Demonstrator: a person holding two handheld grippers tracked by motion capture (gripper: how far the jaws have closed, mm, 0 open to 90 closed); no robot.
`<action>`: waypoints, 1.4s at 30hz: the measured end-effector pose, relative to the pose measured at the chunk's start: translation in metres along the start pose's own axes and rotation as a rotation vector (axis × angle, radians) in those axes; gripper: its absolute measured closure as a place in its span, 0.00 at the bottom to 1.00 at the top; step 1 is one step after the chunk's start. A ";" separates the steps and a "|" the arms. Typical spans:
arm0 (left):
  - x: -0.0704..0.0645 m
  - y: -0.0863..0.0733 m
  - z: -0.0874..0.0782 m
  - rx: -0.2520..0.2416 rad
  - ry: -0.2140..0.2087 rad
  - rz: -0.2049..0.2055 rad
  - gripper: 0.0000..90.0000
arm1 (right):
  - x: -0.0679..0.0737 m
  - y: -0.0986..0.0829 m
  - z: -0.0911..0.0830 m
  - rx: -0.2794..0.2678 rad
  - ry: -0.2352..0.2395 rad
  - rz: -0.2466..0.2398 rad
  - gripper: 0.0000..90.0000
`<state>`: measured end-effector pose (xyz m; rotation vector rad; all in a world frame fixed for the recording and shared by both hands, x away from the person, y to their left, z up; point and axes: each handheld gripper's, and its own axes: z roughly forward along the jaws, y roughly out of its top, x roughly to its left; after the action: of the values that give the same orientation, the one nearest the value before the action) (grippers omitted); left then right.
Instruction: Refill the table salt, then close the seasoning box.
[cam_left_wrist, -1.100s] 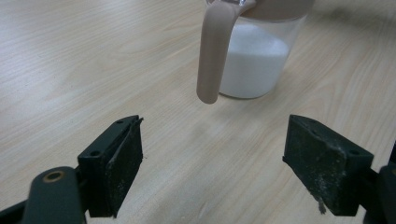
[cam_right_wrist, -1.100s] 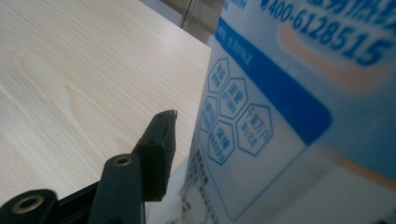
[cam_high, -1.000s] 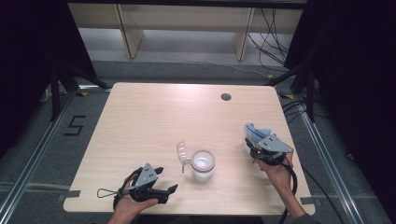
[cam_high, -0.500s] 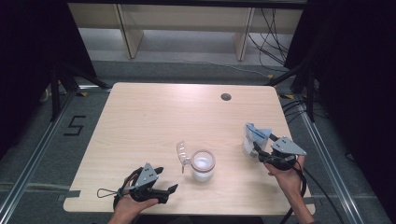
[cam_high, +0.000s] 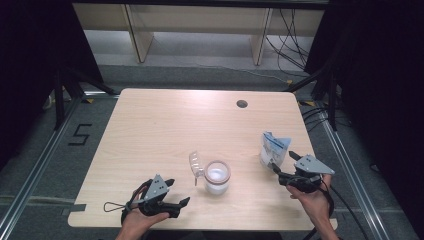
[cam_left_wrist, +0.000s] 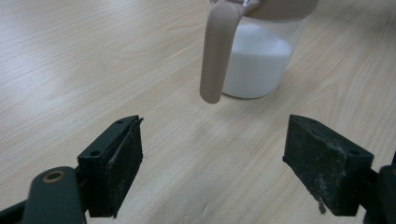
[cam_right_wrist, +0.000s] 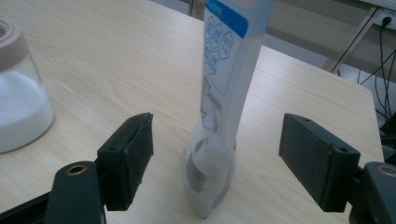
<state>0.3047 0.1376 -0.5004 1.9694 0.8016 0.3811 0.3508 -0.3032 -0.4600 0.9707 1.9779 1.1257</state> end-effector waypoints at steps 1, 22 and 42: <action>0.000 0.000 0.000 0.000 0.000 0.000 0.21 | 0.000 0.000 0.000 0.000 0.000 0.000 0.30; 0.003 0.000 0.001 0.004 0.012 -0.016 0.21 | 0.027 -0.010 -0.021 0.044 0.092 0.066 0.17; 0.003 0.000 0.000 -0.003 0.024 -0.028 0.21 | 0.038 -0.017 -0.025 0.094 0.130 0.060 0.17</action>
<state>0.3069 0.1393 -0.5008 1.9521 0.8430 0.3895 0.3060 -0.2881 -0.4716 1.0347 2.1351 1.1634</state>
